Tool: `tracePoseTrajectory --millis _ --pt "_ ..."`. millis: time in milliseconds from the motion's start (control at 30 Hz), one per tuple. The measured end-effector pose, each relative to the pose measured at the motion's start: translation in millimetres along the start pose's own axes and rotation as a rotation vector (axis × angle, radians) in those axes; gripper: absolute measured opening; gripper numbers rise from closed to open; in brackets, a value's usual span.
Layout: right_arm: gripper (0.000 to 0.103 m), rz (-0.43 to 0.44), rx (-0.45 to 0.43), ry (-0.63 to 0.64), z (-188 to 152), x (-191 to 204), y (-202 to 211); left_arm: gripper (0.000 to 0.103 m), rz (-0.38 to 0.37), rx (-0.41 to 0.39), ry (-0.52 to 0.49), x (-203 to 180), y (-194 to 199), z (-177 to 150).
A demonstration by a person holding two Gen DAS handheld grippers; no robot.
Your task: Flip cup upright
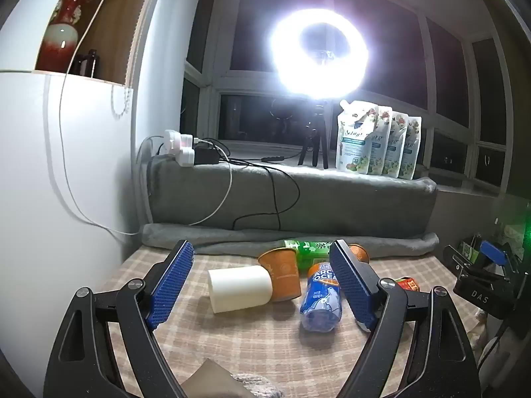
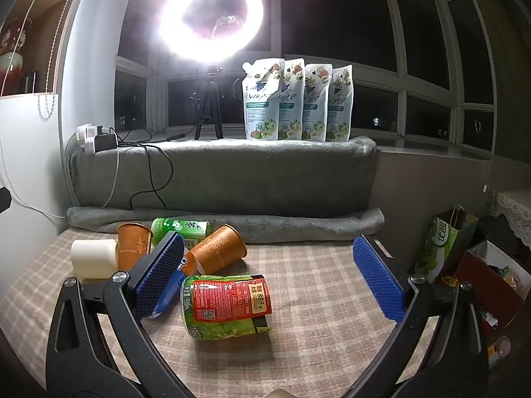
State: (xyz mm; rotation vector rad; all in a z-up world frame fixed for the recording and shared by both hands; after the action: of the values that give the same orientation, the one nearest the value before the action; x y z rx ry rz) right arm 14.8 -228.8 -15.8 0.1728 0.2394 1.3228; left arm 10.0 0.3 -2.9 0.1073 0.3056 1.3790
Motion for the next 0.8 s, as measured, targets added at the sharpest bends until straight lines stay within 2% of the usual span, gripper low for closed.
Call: tracePoseTrajectory --millis 800 --pt "0.103 0.001 -0.008 -0.006 1.4 -1.3 -0.6 0.084 -0.007 -0.003 -0.011 0.1 2.2 -1.7"
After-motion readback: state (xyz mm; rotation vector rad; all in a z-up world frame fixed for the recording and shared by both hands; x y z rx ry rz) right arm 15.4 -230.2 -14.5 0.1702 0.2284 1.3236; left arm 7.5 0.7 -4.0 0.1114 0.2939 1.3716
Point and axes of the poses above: each gripper's, at about its wrist camera, not at the fingertips, and y roughly against the way its jaws point, x to its left, z to its top, the point moved 1 cm from there along -y, roughly the way its jaws point, and after that the axes turned 11 degrees about -z, right-handed, at the moved point
